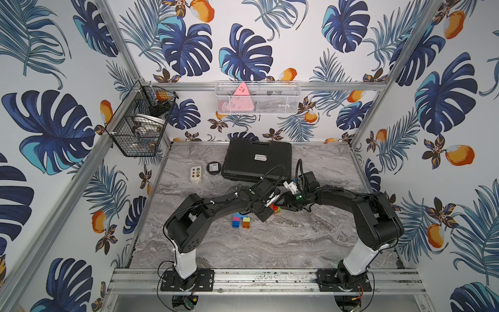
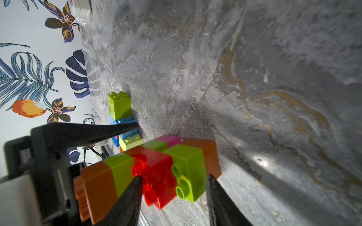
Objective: Assemble the letter h with lego
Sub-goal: Assemble the lego brick with the lego brick, then pick up the lego brick from the center of the board.
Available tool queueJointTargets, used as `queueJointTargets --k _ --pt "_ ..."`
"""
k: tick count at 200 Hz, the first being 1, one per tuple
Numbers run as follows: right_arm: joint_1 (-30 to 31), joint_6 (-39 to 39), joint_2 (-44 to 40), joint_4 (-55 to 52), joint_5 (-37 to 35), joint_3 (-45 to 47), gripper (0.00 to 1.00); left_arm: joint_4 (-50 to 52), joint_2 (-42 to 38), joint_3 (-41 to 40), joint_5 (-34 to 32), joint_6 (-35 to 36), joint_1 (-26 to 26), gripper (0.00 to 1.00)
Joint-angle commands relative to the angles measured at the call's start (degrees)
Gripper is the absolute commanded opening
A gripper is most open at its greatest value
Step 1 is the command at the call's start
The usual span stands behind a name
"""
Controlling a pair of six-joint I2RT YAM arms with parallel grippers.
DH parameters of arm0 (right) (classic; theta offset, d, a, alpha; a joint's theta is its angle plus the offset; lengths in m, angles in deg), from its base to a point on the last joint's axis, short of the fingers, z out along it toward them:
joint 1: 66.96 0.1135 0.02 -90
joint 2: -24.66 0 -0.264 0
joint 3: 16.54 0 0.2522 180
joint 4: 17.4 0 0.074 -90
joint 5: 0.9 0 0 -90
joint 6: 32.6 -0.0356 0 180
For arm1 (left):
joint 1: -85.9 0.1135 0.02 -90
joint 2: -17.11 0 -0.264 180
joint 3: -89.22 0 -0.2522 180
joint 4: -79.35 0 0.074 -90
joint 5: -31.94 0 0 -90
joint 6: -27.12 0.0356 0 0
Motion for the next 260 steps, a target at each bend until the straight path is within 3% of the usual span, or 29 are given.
queueJointTargets --k 1,37,68,95,134,176,217,260 --pt "0.1 1.2 0.9 -6.6 -11.0 1.3 0.52 -2.0 -2.8 0.3 2.5 2.6 0.1 0.71" --pt "0.4 0.5 0.7 -6.1 -11.5 1.9 0.51 -1.9 -6.9 -0.2 5.9 5.2 0.2 0.78" --pt "0.5 0.2 0.7 -5.8 -12.4 2.3 0.51 -1.8 -5.4 1.1 4.7 5.5 0.2 0.74" --pt "0.6 -0.1 0.9 -5.4 -12.3 2.6 0.51 -3.4 -4.2 0.8 3.7 6.7 0.2 0.65" --pt "0.7 -0.1 0.9 -5.9 -12.7 2.2 0.51 -9.1 -7.2 -5.7 2.9 9.4 0.2 0.49" --pt "0.8 -0.3 1.1 -6.2 -13.0 2.0 0.51 -12.8 -6.9 -9.3 3.5 10.6 0.2 0.23" --pt "0.8 -0.4 1.2 -6.8 -13.2 2.0 0.51 -14.7 -5.9 -11.2 5.0 9.3 0.2 0.21" --pt "0.9 -0.4 1.5 -7.0 -13.0 1.7 0.52 -14.6 -5.7 -11.0 5.7 8.8 1.4 0.26"
